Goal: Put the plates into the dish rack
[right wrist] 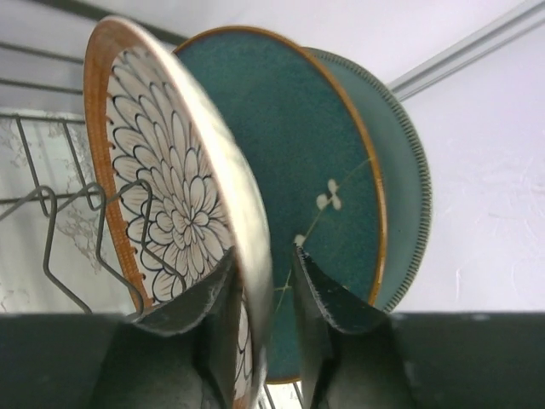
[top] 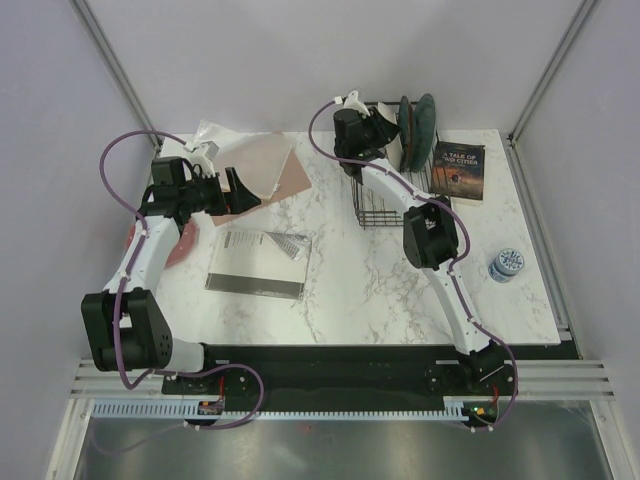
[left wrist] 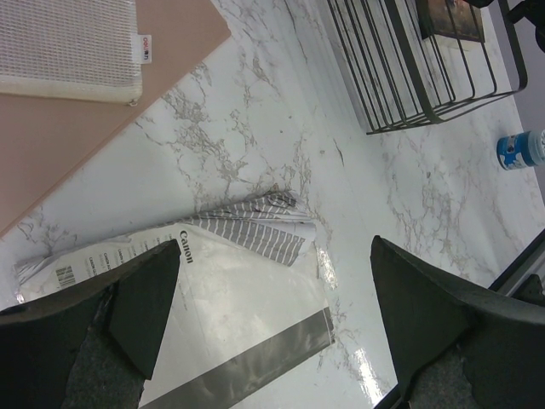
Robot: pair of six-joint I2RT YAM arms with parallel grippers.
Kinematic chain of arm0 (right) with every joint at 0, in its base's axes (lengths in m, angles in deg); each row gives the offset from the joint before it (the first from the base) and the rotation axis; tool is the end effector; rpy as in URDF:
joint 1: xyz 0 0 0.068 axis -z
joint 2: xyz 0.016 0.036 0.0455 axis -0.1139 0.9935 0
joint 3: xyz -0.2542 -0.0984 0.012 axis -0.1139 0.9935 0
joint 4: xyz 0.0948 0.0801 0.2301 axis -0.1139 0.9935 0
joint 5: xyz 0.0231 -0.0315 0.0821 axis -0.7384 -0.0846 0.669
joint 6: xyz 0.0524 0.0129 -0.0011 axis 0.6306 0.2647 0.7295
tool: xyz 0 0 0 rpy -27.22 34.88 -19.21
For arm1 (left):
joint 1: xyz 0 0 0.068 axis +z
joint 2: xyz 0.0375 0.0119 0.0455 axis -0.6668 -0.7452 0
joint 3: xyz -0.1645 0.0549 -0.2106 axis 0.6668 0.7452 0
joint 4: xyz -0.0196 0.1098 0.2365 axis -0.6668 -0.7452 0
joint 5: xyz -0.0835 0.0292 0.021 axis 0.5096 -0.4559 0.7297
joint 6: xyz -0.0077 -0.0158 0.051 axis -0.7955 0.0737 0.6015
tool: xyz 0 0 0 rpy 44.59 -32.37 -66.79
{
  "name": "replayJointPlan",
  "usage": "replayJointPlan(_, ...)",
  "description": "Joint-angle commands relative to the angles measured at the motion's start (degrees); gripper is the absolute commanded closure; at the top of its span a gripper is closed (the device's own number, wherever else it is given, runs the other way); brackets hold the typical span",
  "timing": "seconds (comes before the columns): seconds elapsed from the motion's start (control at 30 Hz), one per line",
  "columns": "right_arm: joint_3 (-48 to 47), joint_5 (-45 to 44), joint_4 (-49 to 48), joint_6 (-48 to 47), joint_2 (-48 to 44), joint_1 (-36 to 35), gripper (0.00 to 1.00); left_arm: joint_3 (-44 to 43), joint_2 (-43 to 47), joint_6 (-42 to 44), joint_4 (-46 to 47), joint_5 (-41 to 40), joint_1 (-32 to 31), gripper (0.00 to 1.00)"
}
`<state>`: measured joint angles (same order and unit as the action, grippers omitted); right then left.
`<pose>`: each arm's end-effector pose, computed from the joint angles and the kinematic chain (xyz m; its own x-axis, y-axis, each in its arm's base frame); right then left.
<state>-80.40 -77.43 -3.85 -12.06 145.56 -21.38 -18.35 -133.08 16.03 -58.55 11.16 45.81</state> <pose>0.5299 0.2438 0.2354 -0.5000 -0.5139 -0.6970 0.3901 0.5850 -0.7111 0.3090 -0.0012 0.2942 -0.6493 -0.1512 -0.7453 0.3721 0.7916 -0.4847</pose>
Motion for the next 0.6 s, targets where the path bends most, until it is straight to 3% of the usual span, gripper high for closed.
replayJointPlan(0.0, -1.2, -2.4, -8.8, -5.1, -5.1, -0.7, 0.58, 0.4, 2.2, -1.1, 2.0, 1.1, -0.2, 0.0)
replayJointPlan(0.07, 0.7, -1.4, -12.2, -7.9, -7.3, -1.7, 0.53, 0.5, 2.3, -1.2, 2.2, 1.4, -0.2, 0.0)
replayJointPlan(0.2, 0.9, -0.3, -17.7, -12.4, -9.8, -3.1, 0.51, 0.7, 2.7, -1.6, 2.7, 1.8, -0.1, 0.0)
replayJointPlan(0.57, 1.6, -1.5, -20.8, -15.3, -12.2, -2.1, 0.51, 2.7, 7.5, -1.0, 2.7, 1.1, -0.2, 0.0)
